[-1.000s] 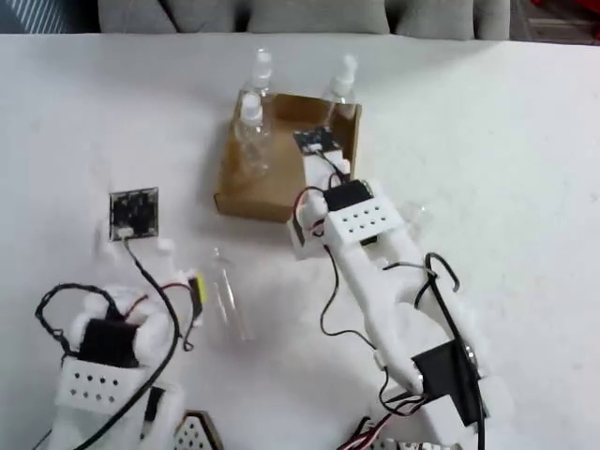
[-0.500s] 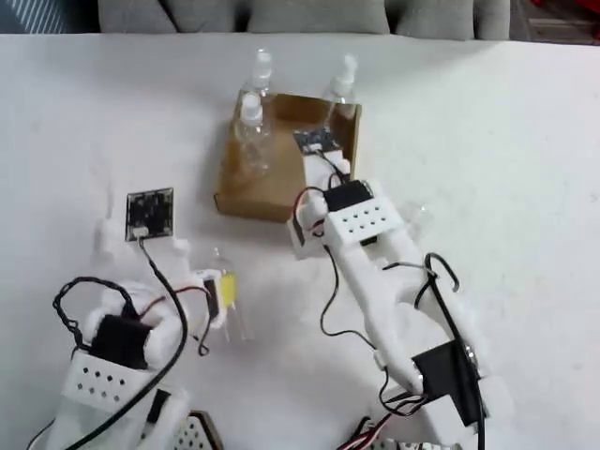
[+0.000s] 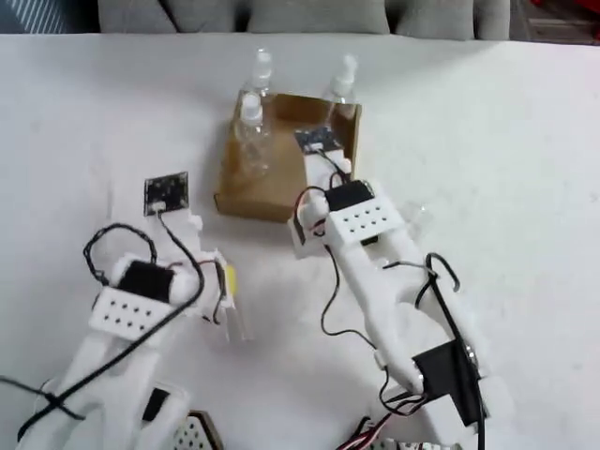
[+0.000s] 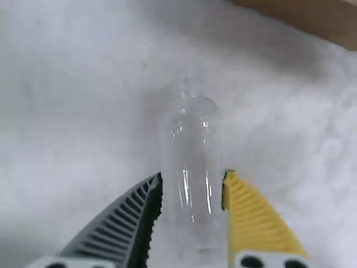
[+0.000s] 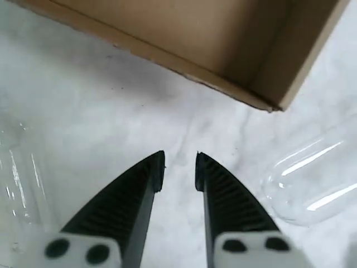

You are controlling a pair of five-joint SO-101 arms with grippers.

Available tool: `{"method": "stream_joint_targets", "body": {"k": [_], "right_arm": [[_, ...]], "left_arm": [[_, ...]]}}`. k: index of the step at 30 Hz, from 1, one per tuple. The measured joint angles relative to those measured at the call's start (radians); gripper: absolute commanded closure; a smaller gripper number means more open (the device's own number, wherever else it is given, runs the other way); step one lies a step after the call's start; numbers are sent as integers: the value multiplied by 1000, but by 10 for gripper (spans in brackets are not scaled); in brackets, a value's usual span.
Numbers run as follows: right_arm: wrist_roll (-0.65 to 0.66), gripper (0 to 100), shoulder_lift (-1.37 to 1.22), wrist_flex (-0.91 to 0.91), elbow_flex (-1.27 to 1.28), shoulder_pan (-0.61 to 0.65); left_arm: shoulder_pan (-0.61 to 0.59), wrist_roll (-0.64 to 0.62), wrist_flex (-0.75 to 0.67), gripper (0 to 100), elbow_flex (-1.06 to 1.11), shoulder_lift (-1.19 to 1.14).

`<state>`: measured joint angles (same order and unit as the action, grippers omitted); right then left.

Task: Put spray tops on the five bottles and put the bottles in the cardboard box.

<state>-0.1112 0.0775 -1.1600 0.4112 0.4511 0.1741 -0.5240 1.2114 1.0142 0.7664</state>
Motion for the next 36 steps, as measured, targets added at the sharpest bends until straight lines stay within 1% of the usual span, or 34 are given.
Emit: {"method": "stream_joint_targets", "body": {"k": [3,8,13,17,22,29,31,34,36], "right_arm": [[0,935,0,0,0,0],[26,939,0,0,0,0],[40,939,0,0,0,0],[43,939,0,0,0,0],[48,939,0,0,0,0],[49,939,0,0,0,0],[49,939,0,0,0,0],[49,939,0,0,0,0],[49,939,0,0,0,0]], "left_arm": [[0,-3,-25,727,-5,-57],[-2,-15,-61,775,-5,-147],[-8,-41,-124,778,-6,-232],[-12,-48,-133,778,-54,-296],[-51,-48,-135,777,-112,-393],[-55,-48,-135,776,-181,-494],[-57,-48,-135,754,-192,-509],[-60,-48,-135,688,-196,-517],[-64,-48,-135,681,-195,-542]]}}
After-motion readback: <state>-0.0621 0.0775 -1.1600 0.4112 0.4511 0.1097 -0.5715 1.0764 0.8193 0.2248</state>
